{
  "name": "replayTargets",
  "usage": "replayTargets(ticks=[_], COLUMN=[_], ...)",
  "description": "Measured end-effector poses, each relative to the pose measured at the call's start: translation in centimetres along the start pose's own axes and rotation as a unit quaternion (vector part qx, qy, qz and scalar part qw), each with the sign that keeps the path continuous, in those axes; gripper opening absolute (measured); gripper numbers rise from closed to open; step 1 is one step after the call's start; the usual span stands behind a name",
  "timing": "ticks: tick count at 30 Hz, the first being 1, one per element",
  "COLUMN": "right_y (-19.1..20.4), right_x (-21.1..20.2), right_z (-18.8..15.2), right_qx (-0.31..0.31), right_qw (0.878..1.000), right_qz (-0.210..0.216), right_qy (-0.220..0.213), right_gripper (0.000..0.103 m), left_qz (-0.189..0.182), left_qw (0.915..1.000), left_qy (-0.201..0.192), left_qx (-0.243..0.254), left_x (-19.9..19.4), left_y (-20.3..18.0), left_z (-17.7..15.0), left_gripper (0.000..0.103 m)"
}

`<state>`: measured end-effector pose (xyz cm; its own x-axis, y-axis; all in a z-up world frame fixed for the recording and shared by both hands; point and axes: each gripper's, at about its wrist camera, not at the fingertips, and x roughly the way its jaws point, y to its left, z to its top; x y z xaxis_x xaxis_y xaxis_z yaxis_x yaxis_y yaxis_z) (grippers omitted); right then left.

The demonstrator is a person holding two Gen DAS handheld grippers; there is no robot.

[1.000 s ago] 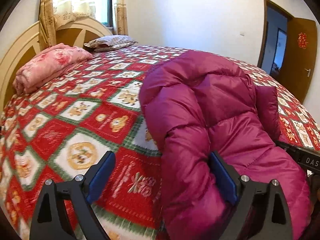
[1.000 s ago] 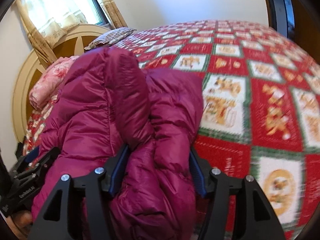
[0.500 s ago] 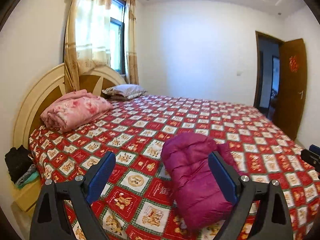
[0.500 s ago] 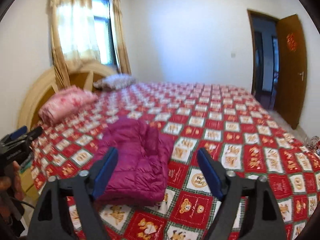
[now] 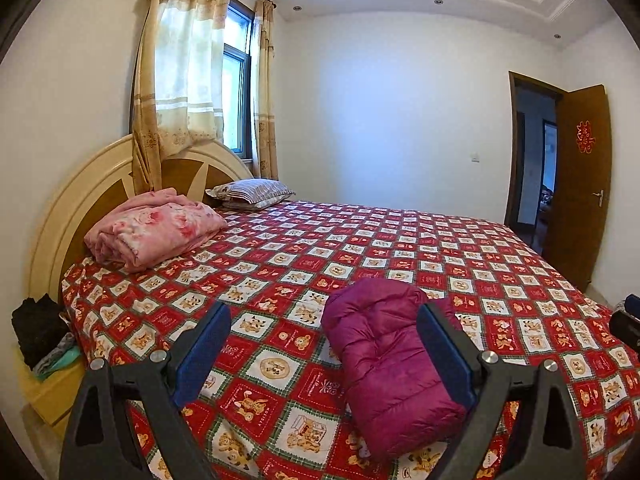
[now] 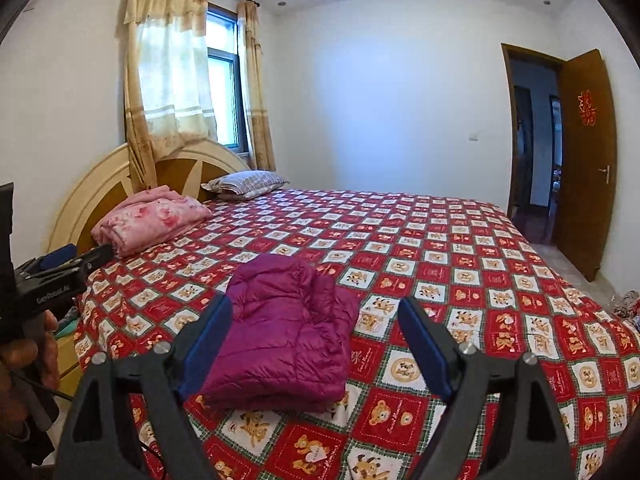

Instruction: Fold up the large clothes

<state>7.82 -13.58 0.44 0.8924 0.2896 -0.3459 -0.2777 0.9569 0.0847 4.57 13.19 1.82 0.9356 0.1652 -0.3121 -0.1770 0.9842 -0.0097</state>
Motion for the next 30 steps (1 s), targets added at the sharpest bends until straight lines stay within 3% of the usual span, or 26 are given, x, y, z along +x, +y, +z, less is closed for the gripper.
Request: replayTargets(ticks=[30], right_y=[-0.44], right_x=[-0.19], right_z=[-0.29], right_qx=[0.008], right_qw=[1.000], right_qz=[-0.002], right_qy=[0.005], right_gripper=[0.089], left_qz=[0.000], left_qw=[0.9999], left_qy=[0.008], left_qx=[0.010], left_x=[0.37], left_y=[-0.20], left_z=[-0.75], left_gripper=[0.094])
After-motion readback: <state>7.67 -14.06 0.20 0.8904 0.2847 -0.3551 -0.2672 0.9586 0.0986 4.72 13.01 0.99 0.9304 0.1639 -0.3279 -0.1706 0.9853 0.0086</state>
